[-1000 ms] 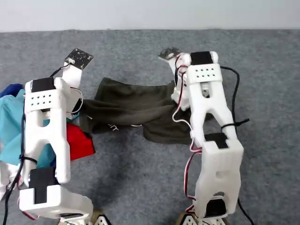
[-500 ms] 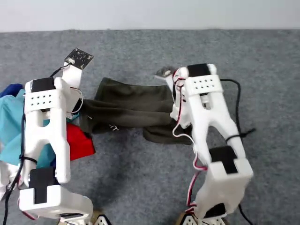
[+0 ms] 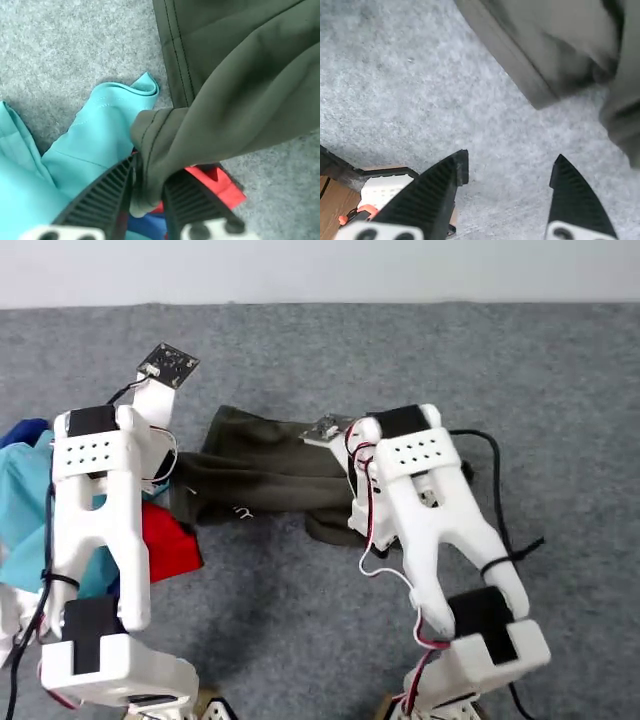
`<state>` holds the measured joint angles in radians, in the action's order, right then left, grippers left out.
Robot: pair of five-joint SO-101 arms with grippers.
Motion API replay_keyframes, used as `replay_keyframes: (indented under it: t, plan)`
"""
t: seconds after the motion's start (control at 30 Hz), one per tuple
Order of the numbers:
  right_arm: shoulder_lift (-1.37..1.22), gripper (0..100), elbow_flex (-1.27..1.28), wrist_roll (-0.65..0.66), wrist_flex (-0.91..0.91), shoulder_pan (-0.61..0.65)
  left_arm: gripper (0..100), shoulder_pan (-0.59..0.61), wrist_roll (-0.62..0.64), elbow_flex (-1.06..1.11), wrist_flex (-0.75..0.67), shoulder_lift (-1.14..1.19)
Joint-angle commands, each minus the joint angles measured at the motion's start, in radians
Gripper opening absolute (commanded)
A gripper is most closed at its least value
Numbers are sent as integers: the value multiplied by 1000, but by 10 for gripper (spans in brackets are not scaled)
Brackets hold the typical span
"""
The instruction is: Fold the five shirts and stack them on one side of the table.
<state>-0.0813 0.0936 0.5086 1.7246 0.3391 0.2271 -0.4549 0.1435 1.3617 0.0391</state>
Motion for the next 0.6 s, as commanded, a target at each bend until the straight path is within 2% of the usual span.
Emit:
replay_keyframes:
  t: [0.0,0.13,0.4,0.57]
  plan:
    - [-56,266,-23,-5,-64,5,15,2,8,-41,-23,-6]
    - [-180,266,-80,-5,-81,2,15,8,8,-41,-21,-6]
    - [-412,266,-255,-3,-108,-94,15,8,8,-41,-21,-6]
    - [-498,265,-292,20,-108,-91,15,8,8,-41,-21,-6]
